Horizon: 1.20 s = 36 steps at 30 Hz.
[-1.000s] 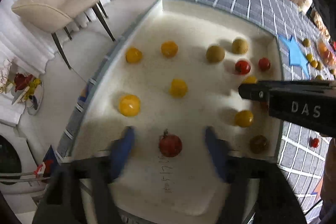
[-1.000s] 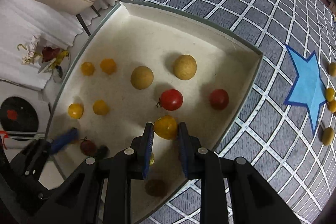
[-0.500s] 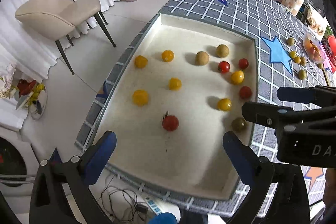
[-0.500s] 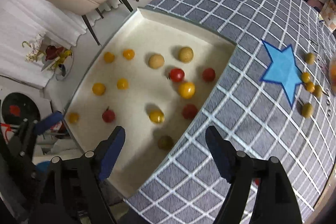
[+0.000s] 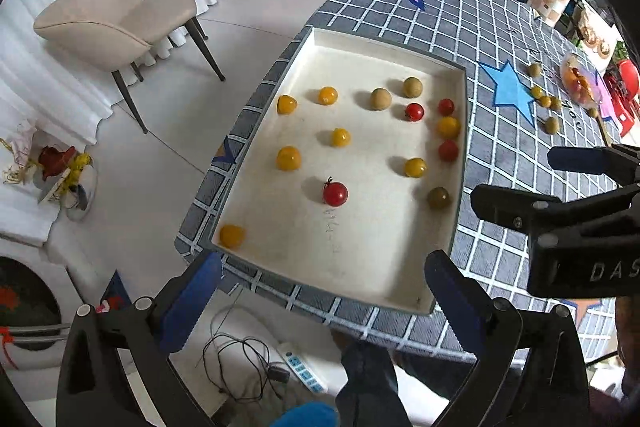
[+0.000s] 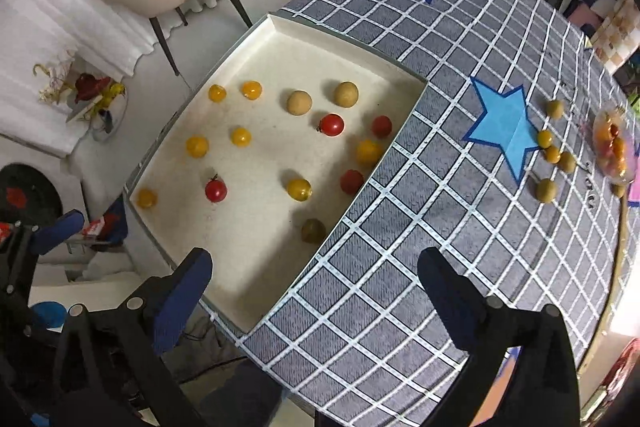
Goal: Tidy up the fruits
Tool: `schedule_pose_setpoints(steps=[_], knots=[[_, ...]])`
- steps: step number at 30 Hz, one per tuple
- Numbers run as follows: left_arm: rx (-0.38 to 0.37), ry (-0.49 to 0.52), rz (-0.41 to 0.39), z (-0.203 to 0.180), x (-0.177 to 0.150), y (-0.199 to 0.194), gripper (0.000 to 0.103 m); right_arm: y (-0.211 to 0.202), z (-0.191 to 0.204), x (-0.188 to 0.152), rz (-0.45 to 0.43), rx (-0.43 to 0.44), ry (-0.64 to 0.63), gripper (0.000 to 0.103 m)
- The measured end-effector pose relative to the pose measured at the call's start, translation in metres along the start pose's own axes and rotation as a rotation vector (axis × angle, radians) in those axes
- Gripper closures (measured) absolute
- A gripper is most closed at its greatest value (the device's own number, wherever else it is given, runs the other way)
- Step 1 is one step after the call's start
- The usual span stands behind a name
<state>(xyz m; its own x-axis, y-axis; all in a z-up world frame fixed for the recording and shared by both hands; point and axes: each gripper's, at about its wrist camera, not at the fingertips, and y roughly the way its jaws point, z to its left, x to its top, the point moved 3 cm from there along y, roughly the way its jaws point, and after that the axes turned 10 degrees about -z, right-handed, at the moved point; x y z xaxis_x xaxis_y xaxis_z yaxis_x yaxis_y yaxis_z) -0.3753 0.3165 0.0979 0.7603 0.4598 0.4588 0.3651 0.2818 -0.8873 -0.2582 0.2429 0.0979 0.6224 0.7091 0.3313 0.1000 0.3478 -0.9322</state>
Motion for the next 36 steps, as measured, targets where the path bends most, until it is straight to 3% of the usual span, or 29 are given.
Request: schedule_pose_setpoints(steps=[5, 18, 36], knots=[[0.054, 0.075, 0.012, 0.000, -0.001, -0.016, 0.001, -0.017, 0.015, -0.007, 0.019, -0.013, -0.067, 0.000], [0.038, 0.140, 0.013, 0.002, 0.000, -0.045, 0.001, -0.047, 0.031, -0.019, 0.009, -0.060, -0.075, 0.000], [0.021, 0.130, 0.007, 0.007, 0.006, -0.046, 0.001, -0.055, 0.036, -0.008, -0.021, -0.078, -0.078, 0.000]])
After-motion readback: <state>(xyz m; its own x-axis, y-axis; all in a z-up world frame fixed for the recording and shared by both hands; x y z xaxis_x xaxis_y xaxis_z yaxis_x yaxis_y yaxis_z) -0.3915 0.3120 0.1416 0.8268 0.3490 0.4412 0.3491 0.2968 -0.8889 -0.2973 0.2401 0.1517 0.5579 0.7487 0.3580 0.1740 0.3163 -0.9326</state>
